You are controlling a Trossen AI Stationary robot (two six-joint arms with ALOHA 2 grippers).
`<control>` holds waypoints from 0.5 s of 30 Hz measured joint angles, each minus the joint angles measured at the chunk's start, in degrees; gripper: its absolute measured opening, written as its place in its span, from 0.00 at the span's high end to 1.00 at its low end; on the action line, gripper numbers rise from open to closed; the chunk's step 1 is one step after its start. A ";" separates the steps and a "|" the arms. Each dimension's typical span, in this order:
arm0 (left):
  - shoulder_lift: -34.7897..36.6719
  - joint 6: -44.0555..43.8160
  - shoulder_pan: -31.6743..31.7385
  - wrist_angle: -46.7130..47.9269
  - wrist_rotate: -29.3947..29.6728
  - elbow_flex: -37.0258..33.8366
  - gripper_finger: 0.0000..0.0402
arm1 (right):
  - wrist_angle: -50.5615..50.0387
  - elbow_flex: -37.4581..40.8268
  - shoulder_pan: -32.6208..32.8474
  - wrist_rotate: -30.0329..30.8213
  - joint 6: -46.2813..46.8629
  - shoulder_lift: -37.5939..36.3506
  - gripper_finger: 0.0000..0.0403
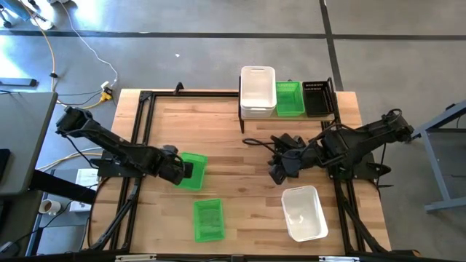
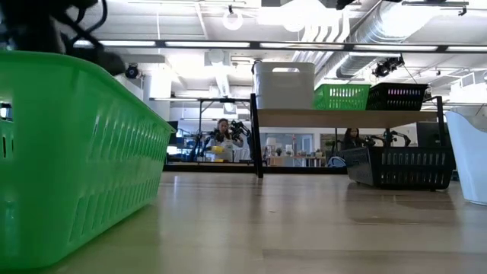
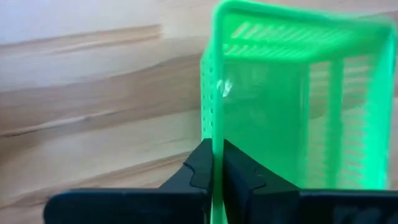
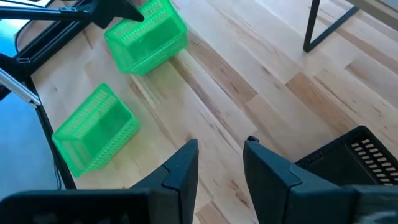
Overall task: Stack baskets on shelf by color
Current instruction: Stack the top green bin on top of the green bin
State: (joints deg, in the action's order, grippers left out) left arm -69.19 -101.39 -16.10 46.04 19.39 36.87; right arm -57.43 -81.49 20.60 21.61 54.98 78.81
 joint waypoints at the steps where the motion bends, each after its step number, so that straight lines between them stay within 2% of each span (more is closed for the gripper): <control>1: -0.02 0.46 0.00 0.00 0.62 0.82 0.97 | 0.01 0.00 0.00 0.02 -0.02 0.00 0.72; 7: -0.02 3.29 0.00 -0.03 4.50 7.02 0.99 | 4.06 0.00 0.00 -0.09 -5.22 0.00 0.72; 15: -0.02 11.22 1.72 -0.04 8.49 16.69 0.99 | 15.40 0.00 0.00 -3.92 -20.06 0.00 0.72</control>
State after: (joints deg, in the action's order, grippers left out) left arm -69.21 -90.17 -14.38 46.00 27.87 53.57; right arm -42.03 -81.49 20.60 17.68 34.92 78.81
